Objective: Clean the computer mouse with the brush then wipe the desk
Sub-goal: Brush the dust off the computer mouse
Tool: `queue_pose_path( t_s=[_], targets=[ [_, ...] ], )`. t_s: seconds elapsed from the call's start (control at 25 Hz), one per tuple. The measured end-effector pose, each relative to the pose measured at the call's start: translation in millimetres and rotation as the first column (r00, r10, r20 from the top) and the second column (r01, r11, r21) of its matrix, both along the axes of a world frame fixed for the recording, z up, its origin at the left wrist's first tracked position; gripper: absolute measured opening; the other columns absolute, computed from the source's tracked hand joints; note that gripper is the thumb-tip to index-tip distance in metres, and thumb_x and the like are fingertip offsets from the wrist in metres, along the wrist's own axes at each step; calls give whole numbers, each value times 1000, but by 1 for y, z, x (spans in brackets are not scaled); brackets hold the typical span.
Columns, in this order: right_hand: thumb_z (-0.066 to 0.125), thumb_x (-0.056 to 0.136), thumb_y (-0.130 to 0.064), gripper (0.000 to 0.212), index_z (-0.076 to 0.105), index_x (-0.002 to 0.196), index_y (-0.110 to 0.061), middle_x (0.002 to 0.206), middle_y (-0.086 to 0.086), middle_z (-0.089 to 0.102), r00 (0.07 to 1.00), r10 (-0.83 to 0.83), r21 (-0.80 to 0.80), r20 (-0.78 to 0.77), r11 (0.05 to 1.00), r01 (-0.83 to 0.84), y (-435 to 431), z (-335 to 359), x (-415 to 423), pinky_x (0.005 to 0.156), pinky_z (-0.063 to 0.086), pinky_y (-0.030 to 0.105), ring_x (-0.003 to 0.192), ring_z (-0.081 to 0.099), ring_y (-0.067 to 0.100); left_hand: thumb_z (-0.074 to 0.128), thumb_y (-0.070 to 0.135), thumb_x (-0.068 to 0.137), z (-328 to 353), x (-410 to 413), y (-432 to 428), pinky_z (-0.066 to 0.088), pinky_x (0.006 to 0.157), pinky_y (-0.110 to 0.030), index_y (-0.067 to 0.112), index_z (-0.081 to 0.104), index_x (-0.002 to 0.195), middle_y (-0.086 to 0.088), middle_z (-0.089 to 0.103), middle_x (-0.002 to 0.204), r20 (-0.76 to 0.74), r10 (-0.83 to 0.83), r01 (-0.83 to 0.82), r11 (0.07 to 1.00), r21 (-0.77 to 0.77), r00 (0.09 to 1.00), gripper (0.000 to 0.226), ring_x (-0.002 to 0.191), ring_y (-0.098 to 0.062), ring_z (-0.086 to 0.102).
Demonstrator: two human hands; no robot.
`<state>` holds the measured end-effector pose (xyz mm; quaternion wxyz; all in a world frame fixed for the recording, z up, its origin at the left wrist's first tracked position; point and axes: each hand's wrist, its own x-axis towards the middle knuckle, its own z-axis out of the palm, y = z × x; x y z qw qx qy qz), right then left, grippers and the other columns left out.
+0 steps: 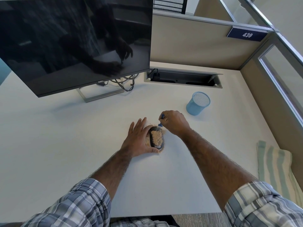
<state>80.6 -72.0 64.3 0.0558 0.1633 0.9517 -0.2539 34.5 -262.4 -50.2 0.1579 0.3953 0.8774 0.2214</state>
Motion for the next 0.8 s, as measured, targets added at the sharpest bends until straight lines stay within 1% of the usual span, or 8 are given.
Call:
queue_pose_path(
  t_s=[0.12,0.2,0.28,0.4,0.52,0.64,0.72,0.8],
  targets=[
    [63,86,-22,14,75,93,-20,87,-6,75,1000,-30,-28,-5,999,30,2,-2,4,84,56,43,83,68,19,67,91,60,1,0,1,-11,126,-47,33,24,157,-1,-8,172,3,-2,2,1000,0,1000,121,157,-17,-17],
    [62,84,-20,13,74,89,-20,84,-4,75,999,-43,-3,-1,999,43,4,-4,6,85,56,44,82,67,21,65,92,59,1,0,1,-11,126,-48,33,24,157,0,-9,172,3,-5,5,1000,-7,1000,122,157,-17,-17],
    [60,87,-20,14,74,91,-20,81,-9,73,998,-66,29,1,997,66,6,-5,7,89,53,46,86,65,21,64,92,59,-1,0,1,-11,126,-48,33,23,157,-1,-9,172,-1,-1,1,1000,-7,1000,122,157,-17,-18],
    [63,85,-22,11,74,89,-22,77,-16,69,997,-67,-19,-35,998,66,5,-5,10,90,52,46,87,65,18,63,93,58,-1,-1,1,-11,126,-48,34,23,157,0,-9,172,2,-1,1,1000,-4,1000,123,157,-17,-18],
    [62,84,-21,10,72,85,-20,80,-4,73,995,-88,5,-39,996,88,5,-8,11,88,53,46,83,65,22,63,94,57,-2,0,1,-11,126,-47,33,22,157,0,-10,172,5,-1,1,1000,-5,1000,124,157,-17,-18],
    [64,85,-21,10,73,88,-20,82,-5,74,993,-97,-21,-65,995,95,6,-8,12,84,55,44,83,66,21,65,93,57,-1,-1,1,-11,126,-48,33,23,157,0,-8,172,8,2,-2,1000,1,1000,124,157,-17,-17],
    [63,85,-20,11,74,88,-18,83,-3,74,995,-91,-49,-27,995,89,5,-8,12,79,58,42,81,67,21,65,93,57,-1,0,1,-10,126,-49,35,22,157,0,-8,172,11,-1,1,1000,3,1000,123,157,-17,-17],
    [61,87,-21,13,74,90,-18,85,-1,75,994,-99,6,-40,995,99,6,-10,12,81,57,43,81,68,23,64,93,57,-1,0,1,-8,126,-50,34,23,157,0,-8,172,12,-3,3,1000,3,1000,123,157,-17,-17]
  ],
)
